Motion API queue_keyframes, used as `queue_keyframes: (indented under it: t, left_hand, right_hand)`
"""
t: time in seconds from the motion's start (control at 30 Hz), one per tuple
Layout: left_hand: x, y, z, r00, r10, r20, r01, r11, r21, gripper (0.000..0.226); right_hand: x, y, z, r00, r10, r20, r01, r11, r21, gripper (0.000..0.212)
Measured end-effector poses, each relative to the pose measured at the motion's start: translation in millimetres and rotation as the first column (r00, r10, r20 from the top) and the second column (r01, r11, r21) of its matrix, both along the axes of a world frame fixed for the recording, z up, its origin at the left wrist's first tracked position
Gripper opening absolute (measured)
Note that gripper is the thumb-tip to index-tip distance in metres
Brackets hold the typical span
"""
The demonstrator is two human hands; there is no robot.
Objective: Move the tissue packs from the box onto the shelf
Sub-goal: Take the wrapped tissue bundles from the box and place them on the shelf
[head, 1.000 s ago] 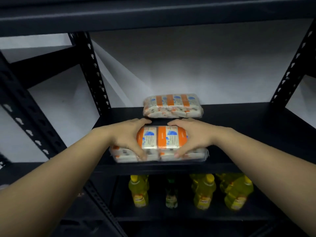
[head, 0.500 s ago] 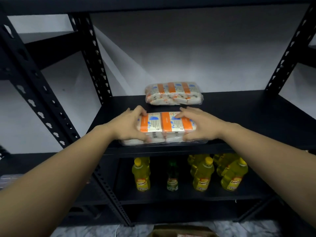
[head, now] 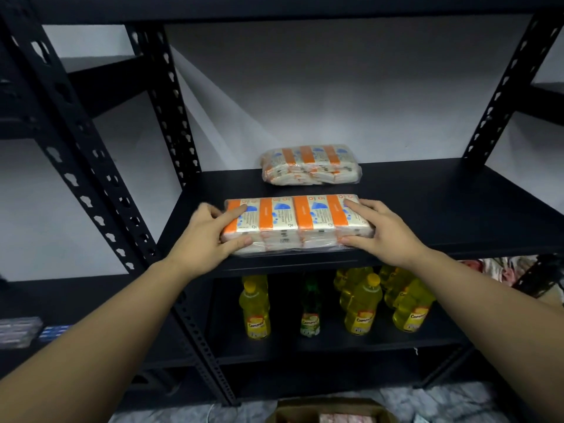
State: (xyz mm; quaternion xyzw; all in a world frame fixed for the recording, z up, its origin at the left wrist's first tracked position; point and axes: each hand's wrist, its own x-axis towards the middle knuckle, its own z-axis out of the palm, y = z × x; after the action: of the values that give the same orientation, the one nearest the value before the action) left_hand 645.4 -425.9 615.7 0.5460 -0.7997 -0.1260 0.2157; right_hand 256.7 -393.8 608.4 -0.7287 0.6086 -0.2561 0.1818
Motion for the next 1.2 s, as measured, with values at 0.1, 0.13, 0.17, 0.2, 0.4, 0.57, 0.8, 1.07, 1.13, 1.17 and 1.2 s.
queue_keyframes:
  t: [0.1,0.13,0.17,0.2,0.4,0.57,0.8,1.07,1.13,1.17,1.2]
  left_hand:
    - [1.0,3.1,-3.8,0.98,-0.014,-0.198,0.023,0.999,0.043,0.078]
    - [1.2,3.1,-3.9,0.963,-0.015,-0.27,0.03,0.998,0.051,0.077]
    - [1.6,2.4,-4.0,0.944,-0.011,-0.329,0.032,0.998,0.059,0.076]
    - [1.8,1.6,-3.9,0.931,-0.004,-0.364,0.029,0.998,0.062,0.075]
    - [0.2,-10.6,-3.6,0.898,0.025,-0.439,0.025,0.994,0.107,0.072]
    - [-36.3,-26.2,1.3,0.895,-0.022,-0.445,0.09,0.987,0.133,0.072]
    - [-137.3,-54.7,1.1,0.838,-0.125,-0.53,0.265,0.944,0.197,0.07]
    - [-265.5,-95.1,-7.4,0.806,-0.199,-0.558,0.365,0.908,0.204,0.064]
    - [-292.5,-102.5,-7.9,0.804,-0.219,-0.553,0.381,0.903,0.197,0.061]
    - [-304.5,-105.8,-7.8,0.799,-0.232,-0.554,0.395,0.898,0.193,0.06]
    - [-315.4,-109.8,-7.8,0.793,-0.244,-0.558,0.408,0.893,0.189,0.06]
  right_hand:
    - [-1.0,0.7,2.5,0.999,-0.024,0.04,0.025,0.999,-0.022,0.089]
    - [-1.7,1.0,3.7,0.998,-0.026,0.05,0.027,0.999,-0.02,0.089]
    - [-2.6,0.7,5.2,0.997,-0.027,0.066,0.028,0.999,-0.017,0.089]
    - [-3.5,0.5,6.5,0.996,-0.028,0.089,0.029,0.999,-0.015,0.088]
    - [-15.5,3.0,12.5,0.979,-0.079,0.187,0.087,0.996,-0.035,0.075]
    - [-50.9,7.3,10.4,0.97,-0.121,0.209,0.133,0.99,-0.042,0.071]
    - [-145.0,26.9,7.2,0.951,-0.214,0.224,0.232,0.971,-0.059,0.071]
    - [-247.9,47.7,4.8,0.902,-0.362,0.237,0.39,0.917,-0.084,0.069]
    - [-267.3,51.5,3.3,0.891,-0.389,0.235,0.419,0.903,-0.094,0.068]
    - [-275.1,52.8,2.9,0.885,-0.402,0.236,0.433,0.896,-0.095,0.068]
    - [-282.2,54.4,2.4,0.879,-0.413,0.236,0.445,0.89,-0.101,0.068]
